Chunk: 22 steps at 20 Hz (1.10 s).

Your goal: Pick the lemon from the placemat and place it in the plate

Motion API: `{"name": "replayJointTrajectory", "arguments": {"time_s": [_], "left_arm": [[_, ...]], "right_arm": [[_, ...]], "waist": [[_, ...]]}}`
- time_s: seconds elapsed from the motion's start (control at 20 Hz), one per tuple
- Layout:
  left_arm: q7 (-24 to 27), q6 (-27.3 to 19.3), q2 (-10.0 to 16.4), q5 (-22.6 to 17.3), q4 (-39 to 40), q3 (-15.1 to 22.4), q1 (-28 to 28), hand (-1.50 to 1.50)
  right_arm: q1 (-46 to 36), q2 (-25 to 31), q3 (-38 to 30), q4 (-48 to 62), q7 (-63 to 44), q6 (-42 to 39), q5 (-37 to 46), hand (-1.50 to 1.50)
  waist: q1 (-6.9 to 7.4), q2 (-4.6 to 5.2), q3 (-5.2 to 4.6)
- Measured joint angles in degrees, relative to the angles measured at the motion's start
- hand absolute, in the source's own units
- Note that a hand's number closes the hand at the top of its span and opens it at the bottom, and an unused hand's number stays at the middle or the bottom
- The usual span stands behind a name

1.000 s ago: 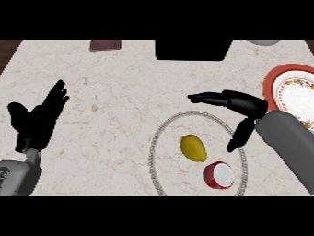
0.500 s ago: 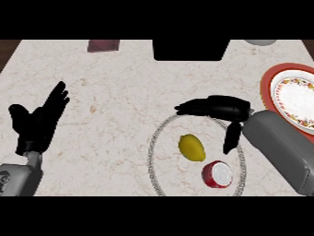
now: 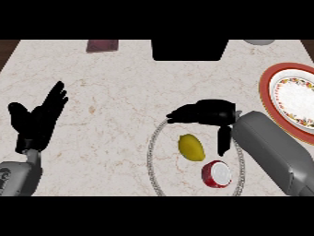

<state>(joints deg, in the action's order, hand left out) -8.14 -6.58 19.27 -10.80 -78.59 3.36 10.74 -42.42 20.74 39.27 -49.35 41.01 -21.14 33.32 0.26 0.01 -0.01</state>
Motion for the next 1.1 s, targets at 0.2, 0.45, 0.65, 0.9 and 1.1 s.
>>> {"name": "replayJointTrajectory", "arguments": {"time_s": [0.2, 0.45, 0.65, 0.9, 1.1], "left_arm": [[0.3, 0.2, -1.1, 1.3, -0.4, -0.4, -0.7, 0.00], [0.6, 1.0, -2.4, 2.4, 0.3, -1.2, -0.6, 0.00], [0.4, 1.5, -3.1, 3.6, 0.6, -1.8, 0.0, 0.00], [-0.4, 2.8, -2.7, 3.9, -0.1, -3.3, -0.4, 0.00], [-1.6, 3.2, -2.9, 3.9, -2.3, -3.7, -1.3, 0.00]], "right_arm": [[1.1, -1.5, -0.7, 0.5, -0.3, -0.6, 4.2, -1.50], [1.6, -5.2, -2.7, 1.9, -2.3, -0.1, 9.1, -1.50], [1.9, -7.2, -4.5, 2.5, -2.1, 0.0, 12.5, -1.50], [2.8, -9.2, -4.5, 2.9, -2.7, 0.3, 17.4, -1.50], [3.5, -8.1, -3.5, 2.0, 0.6, 0.2, 20.5, 1.50]], "waist": [[0.03, 0.00, 0.00], [0.02, 0.01, 0.01], [0.01, 0.02, 0.01], [0.04, -0.01, 0.00], [0.12, -0.26, -0.09]]}}
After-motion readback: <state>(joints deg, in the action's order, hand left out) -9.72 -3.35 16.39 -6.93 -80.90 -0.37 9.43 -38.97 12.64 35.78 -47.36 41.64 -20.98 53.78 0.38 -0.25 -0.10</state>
